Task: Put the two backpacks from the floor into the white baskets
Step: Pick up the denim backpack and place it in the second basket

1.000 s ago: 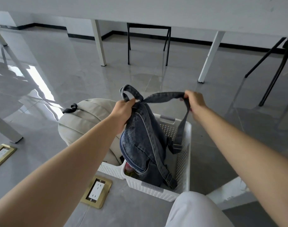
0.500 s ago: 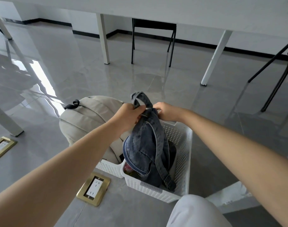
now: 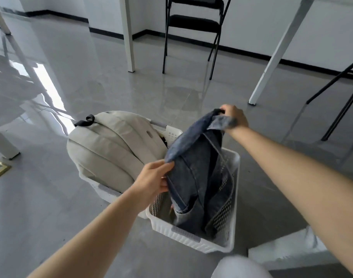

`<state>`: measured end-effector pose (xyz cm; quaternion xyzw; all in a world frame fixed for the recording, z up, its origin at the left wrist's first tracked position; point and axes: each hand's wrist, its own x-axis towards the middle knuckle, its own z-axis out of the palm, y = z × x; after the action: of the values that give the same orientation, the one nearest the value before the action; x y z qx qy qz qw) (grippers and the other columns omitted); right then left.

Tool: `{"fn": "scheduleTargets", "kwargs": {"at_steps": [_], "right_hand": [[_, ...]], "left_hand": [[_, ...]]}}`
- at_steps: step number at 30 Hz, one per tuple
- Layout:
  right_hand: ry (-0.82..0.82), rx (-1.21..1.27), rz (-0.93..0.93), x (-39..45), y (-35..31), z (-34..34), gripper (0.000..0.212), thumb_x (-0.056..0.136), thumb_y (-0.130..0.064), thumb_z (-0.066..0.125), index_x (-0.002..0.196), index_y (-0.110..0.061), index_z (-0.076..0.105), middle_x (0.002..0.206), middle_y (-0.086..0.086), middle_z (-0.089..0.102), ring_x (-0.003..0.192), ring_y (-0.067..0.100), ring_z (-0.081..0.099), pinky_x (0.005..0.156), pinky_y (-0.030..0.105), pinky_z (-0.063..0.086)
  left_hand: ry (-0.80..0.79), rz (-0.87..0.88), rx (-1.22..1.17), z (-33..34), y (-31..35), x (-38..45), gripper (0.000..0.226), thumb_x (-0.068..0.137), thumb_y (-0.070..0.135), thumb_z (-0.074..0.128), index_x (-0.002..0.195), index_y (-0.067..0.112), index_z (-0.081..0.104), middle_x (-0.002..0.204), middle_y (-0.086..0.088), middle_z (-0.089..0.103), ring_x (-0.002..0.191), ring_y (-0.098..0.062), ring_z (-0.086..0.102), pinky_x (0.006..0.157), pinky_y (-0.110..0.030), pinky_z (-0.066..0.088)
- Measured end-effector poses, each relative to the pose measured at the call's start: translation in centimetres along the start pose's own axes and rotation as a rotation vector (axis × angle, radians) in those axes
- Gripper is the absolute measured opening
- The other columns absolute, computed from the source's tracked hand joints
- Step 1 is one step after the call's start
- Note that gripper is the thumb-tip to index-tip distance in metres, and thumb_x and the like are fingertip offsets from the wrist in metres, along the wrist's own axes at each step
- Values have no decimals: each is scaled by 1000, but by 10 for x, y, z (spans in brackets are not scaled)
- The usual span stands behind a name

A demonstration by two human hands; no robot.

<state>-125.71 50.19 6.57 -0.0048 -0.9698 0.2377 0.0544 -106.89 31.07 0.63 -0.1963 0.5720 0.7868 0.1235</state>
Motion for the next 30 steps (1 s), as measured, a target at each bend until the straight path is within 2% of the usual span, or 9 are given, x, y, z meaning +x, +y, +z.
{"fn": "scheduleTargets", "kwargs": {"at_steps": [4,7,10,12,14,16,18,20,30], "right_hand": [[-18,197,60,5,-44,60,33,92,-24,52,122,-13,58,123,18,63,109,39,60,88,41,51],[-211,213,-94,-18,-56,108,41,94,-27,51,133,-12,48,126,20,57,109,41,60,89,45,52],[-357,-64,-146,-47,-47,139,50,99,-42,33,139,-14,39,146,18,36,130,41,39,107,48,33],[-440,-140,-134,-61,-47,148,57,96,-55,25,144,-26,30,157,7,19,138,43,22,110,61,21],[-510,-156,-144,-65,-51,154,62,91,-64,23,146,-35,24,160,-2,11,142,44,12,109,68,15],[-557,-158,-172,-67,-56,157,68,89,-68,22,148,-35,21,161,-5,10,144,44,7,109,68,15],[-600,-181,-189,-68,-57,165,72,88,-69,22,150,-33,18,162,-7,8,145,45,-2,110,69,11],[-641,-221,-201,-67,-54,172,74,88,-70,21,151,-32,15,162,-10,4,144,45,-15,111,69,6],[-616,-200,-288,-50,-38,185,74,89,-68,18,151,-28,19,163,-9,9,145,36,-24,117,60,-3]], "left_hand": [[435,-74,-61,-49,-14,39,23,97,18,53,112,5,67,73,-8,65,56,-22,57,52,-29,50],[620,-146,169,-80,-36,44,43,94,3,52,136,1,44,110,-18,61,57,-25,55,44,-36,57],[588,-37,440,-92,-45,30,62,90,-5,49,145,15,28,123,-20,52,78,-30,63,50,-35,59],[497,169,858,-94,-49,22,63,89,3,54,145,23,32,136,-12,46,111,-29,55,82,-40,56],[262,346,1184,-93,-53,13,59,93,26,55,146,39,31,152,2,32,133,-26,38,107,-41,40],[-4,337,1387,-93,-58,10,65,89,60,46,147,51,18,163,10,9,149,-27,12,119,-47,20],[-154,272,1579,-95,-68,8,86,72,85,32,145,58,-4,163,10,-14,151,-27,-11,121,-52,2],[-168,268,1708,-97,-77,8,94,68,87,31,141,57,-20,162,8,-22,150,-29,-15,119,-54,-5],[-74,340,1872,-86,-91,18,94,77,85,28,146,46,-22,165,-4,-9,150,-39,6,114,-66,4]]}}
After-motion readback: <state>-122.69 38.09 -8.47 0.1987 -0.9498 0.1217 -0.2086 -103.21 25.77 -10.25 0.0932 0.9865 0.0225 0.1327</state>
